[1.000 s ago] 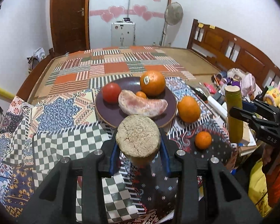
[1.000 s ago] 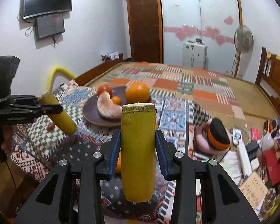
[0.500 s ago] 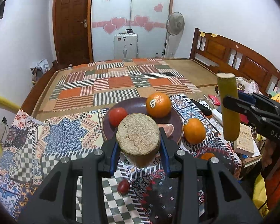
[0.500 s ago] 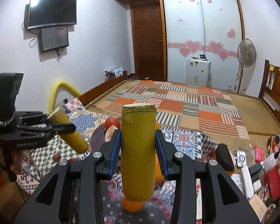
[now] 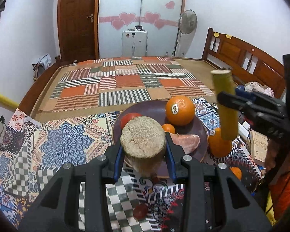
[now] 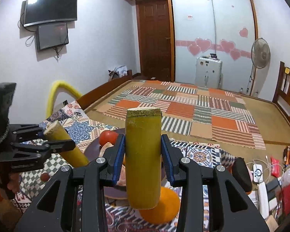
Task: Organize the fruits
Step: 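Carry the yellow cylinder onto the purple plate with the left gripper while the right gripper carries its cylinder there, then open both grippers to release the yellow cylinders on the plate and withdraw, then grasp a dark red plum with the left gripper while the right gripper grasps a mandarin, then place the plum on the plate with the left gripper while the right gripper places the mandarin there, then grasp a second dark red plum with the left gripper while the right gripper grasps the large orange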
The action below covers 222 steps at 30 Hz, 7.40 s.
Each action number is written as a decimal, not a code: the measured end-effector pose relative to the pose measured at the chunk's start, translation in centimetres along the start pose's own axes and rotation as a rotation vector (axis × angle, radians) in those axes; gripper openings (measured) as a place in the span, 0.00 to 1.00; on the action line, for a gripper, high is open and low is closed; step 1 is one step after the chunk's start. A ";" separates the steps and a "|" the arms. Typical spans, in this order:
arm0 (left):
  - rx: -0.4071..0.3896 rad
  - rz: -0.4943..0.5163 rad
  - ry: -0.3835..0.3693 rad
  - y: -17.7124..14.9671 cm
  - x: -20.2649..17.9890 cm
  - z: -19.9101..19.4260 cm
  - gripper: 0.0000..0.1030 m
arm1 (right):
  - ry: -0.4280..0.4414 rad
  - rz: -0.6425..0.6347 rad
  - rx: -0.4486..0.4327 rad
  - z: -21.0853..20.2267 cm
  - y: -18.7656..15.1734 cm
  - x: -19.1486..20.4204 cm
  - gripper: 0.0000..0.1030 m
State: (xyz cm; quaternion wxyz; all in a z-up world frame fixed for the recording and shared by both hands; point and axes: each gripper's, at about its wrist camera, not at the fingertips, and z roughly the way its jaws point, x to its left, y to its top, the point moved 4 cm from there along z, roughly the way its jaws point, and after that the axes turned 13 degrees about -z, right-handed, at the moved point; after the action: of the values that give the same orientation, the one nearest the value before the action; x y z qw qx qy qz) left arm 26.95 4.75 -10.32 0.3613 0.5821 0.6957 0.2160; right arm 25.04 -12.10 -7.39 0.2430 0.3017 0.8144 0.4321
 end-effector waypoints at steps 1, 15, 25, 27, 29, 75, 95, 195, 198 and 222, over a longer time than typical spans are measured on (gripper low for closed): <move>-0.002 0.001 -0.001 0.1 0.0 0.2 0.36 | 0.005 -0.001 0.009 0.5 0.0 0.0 0.33; 0.014 0.015 0.021 1.3 -0.3 3.9 0.37 | 0.026 -0.163 0.133 4.0 0.5 1.8 0.33; 0.012 0.018 0.028 3.0 -1.0 5.9 0.37 | 0.091 -0.136 0.177 5.1 -0.2 1.8 0.33; 0.018 0.017 0.027 3.1 -1.1 6.3 0.37 | 0.098 -0.132 0.178 5.1 -0.1 1.7 0.33; 0.023 0.017 0.029 3.2 -1.1 6.5 0.37 | 0.108 -0.126 0.178 5.2 -0.1 1.7 0.33; -0.091 0.030 0.064 -0.7 -0.2 -6.4 0.54 | 0.006 -0.048 0.019 -4.8 -0.2 2.5 0.43; -0.014 -0.073 0.119 -9.3 5.9 -10.2 0.65 | -0.057 0.003 0.087 -7.9 -7.5 5.5 0.62; 0.064 0.025 0.033 -1.3 2.3 4.5 0.22 | 0.058 -0.138 0.092 3.8 -2.0 7.1 0.43; 0.052 0.021 0.025 -1.2 2.3 3.6 0.24 | 0.055 -0.127 0.075 2.8 -2.0 6.9 0.43; 0.049 -0.020 0.056 -6.0 4.0 -1.8 0.28 | -0.074 -0.001 0.156 -1.0 -6.9 0.0 0.55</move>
State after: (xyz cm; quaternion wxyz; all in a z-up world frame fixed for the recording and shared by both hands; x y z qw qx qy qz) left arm 21.44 7.47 -14.45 0.3294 0.5776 0.7164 0.2112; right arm 22.44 -15.69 -12.77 0.2490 0.3350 0.8361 0.3559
